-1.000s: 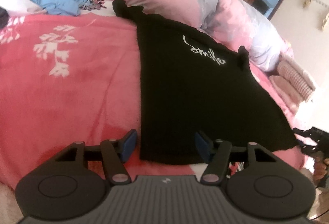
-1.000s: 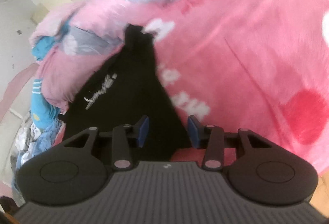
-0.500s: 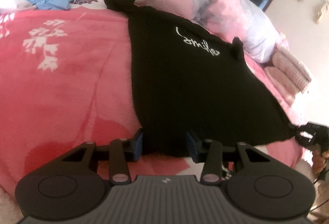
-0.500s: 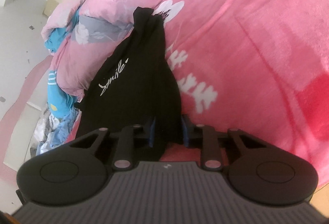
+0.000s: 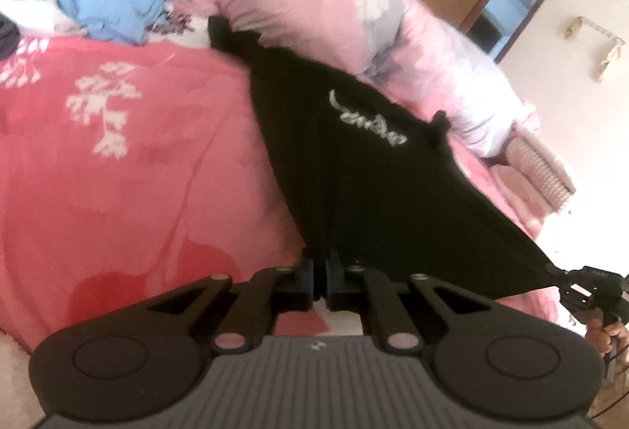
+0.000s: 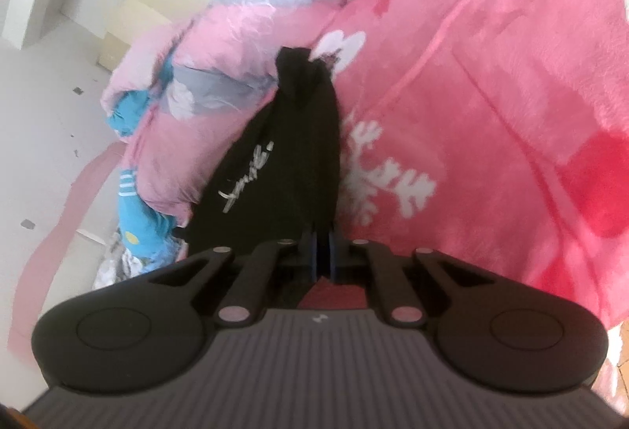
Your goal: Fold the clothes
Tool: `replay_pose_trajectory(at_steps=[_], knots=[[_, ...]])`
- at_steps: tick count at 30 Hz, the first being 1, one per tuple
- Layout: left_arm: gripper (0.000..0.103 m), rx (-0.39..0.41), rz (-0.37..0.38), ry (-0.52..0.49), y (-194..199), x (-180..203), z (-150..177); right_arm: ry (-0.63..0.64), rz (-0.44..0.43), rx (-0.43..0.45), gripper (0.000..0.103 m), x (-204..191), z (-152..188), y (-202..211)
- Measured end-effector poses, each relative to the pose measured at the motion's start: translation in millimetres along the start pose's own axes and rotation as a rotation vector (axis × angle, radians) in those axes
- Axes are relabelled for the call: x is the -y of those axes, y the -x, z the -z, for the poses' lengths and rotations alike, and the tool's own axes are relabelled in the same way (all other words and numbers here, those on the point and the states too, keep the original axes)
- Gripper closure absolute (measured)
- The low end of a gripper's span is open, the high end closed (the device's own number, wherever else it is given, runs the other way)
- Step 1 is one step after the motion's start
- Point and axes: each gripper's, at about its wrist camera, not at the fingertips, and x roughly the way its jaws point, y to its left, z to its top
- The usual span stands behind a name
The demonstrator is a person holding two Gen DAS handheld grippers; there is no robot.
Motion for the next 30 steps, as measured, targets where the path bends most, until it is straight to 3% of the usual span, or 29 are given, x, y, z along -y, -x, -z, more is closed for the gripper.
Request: replay_pose_trajectory(at_steps=[6, 19, 27, 30], knots=[[0.098, 0.022, 0.015, -0.029, 22.5, 7.9, 4.7, 0.010, -0.032, 0.027, 0.099, -12.0, 6.3, 21.5], [0.098, 0.003, 0.025, -0.033, 70.2, -3.2, 64.5, 0.023, 0.000, 0.022, 0.099, -8.8, 59.7, 82.6], [0.095, -0.087, -0.036, -0.026, 53.1, -23.7, 90.0, 0.067, 0.139, -0.028, 0.098, 2.5, 80.5, 82.0], [0.079, -0.109, -0.078, -0.028, 54.5, -30.3, 96.3, 0.104, 0.230, -0.023, 0.095, 5.8, 81.8, 84.5]])
